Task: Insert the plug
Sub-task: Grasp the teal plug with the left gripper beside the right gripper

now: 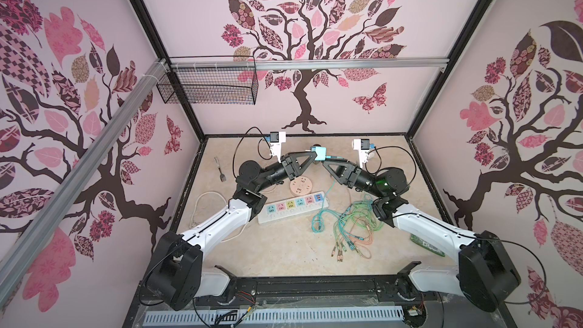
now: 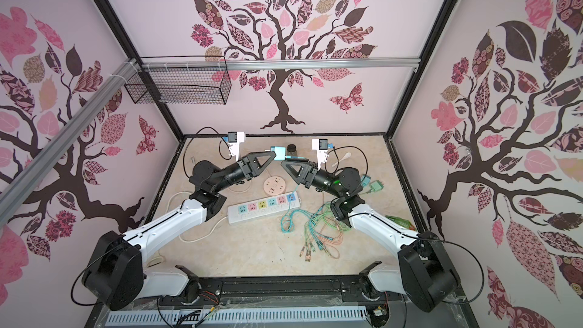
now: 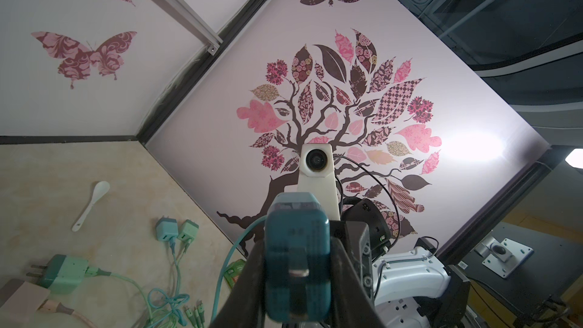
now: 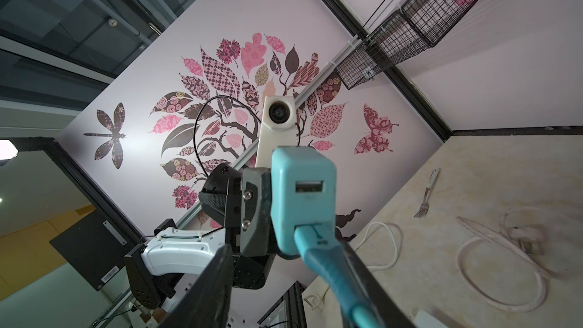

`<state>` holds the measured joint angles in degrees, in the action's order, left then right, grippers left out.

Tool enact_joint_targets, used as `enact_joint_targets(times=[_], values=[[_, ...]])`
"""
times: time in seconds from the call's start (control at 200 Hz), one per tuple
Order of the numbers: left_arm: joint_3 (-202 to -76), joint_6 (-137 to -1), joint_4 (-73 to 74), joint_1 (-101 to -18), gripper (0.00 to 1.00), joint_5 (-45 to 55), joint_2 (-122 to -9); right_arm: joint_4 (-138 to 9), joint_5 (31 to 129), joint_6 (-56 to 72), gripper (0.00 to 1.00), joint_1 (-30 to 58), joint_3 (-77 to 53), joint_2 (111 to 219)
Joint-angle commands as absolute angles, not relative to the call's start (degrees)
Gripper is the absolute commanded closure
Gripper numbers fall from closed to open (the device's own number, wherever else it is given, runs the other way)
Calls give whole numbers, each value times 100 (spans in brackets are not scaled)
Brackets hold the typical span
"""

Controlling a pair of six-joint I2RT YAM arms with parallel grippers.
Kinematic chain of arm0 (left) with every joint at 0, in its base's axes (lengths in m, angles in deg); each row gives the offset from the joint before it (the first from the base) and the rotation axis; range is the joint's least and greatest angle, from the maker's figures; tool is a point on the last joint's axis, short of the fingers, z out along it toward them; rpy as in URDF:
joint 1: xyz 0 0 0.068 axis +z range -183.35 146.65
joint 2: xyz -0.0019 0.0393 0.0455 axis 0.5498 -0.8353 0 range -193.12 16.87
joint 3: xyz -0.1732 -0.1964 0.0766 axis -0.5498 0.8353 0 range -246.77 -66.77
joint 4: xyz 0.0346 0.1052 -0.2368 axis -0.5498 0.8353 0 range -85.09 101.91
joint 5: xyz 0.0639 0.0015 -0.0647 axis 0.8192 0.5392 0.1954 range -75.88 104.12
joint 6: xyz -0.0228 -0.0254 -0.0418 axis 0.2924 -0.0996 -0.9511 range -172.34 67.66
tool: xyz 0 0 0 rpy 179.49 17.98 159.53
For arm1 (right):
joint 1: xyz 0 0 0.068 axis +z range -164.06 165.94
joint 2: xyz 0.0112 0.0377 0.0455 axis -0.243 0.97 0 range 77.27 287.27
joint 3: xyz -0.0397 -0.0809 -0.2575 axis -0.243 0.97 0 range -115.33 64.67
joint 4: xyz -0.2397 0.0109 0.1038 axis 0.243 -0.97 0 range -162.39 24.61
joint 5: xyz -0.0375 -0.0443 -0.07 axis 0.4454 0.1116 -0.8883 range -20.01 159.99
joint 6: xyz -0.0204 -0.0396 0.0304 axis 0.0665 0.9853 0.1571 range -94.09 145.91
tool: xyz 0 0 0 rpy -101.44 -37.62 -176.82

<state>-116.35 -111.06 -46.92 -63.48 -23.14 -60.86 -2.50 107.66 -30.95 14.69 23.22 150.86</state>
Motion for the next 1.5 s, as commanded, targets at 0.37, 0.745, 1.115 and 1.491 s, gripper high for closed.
enact_joint_targets(times=[0.37,0.745,1.115,1.491], values=[[-11301,-10456,-5388,-6900,100,-1816,-5966,220,10315,-3118,58,1476,2243,15105],[-11242,-10344,-5518,-6912,100,-1612,-6036,247,10319,-3070,65,1558,2131,15137],[-11230,-10191,-5364,-6923,100,-1639,-5961,101,10407,-3009,76,1661,2029,15173],[-11152,-9778,-4505,-6905,39,-1513,-5610,-1262,10135,-2148,88,1656,1857,14810]])
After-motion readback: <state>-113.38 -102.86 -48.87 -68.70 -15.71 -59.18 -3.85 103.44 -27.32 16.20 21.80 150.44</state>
